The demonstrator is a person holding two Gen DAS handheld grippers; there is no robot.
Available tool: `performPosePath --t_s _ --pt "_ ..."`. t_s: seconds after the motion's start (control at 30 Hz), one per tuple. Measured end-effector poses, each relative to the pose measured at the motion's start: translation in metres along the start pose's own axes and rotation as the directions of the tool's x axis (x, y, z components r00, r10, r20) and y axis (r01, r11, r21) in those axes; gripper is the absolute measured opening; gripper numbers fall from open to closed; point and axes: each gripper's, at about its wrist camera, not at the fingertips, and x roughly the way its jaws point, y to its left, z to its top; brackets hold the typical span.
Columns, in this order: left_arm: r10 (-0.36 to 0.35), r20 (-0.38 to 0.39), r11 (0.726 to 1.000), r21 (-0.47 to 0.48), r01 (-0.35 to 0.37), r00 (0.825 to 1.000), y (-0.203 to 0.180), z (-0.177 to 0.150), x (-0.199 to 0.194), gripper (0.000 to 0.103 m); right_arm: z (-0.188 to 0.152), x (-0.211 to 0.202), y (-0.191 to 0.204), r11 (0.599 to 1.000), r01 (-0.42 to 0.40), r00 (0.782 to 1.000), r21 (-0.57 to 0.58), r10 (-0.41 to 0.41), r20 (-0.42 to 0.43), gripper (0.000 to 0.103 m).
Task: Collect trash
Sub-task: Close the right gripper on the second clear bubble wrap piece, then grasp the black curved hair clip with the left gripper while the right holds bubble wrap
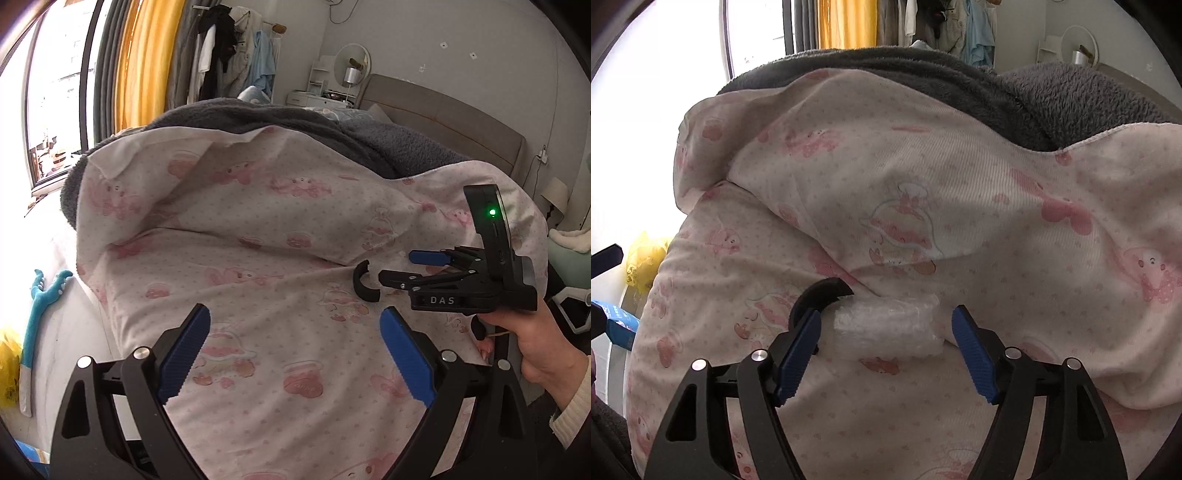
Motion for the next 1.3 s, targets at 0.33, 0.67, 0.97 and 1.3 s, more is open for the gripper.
performPosePath --t_s 0.33,0.67,0.97,1.3 --pt "-0.01 -0.02 0.998 0.061 0.011 1.0 -0.027 0.002 0.021 0.094 -0.008 0.002 -0.011 1.0 -0.028 0.999 -0.014 0.027 -0.027 0.058" --pt "-0.049 -0.054 0.998 0.027 0.051 0.997 -0.053 0.006 0.056 0.084 -0.009 -0.031 -0.04 0.995 -0.084 0.995 0.053 0.081 0.051 0.058" --pt "-0.078 -0.104 0.996 -0.041 0.074 0.992 -0.069 0.008 0.09 0.068 -0.019 -0.047 -0.064 0.989 -0.123 0.99 0.087 0.115 0.085 0.058" --pt "-0.031 -0.107 0.999 -0.046 0.026 0.994 -0.08 0.017 0.115 0.056 -0.032 -0.065 -0.086 0.981 -0.152 0.984 0.123 0.139 0.111 0.058"
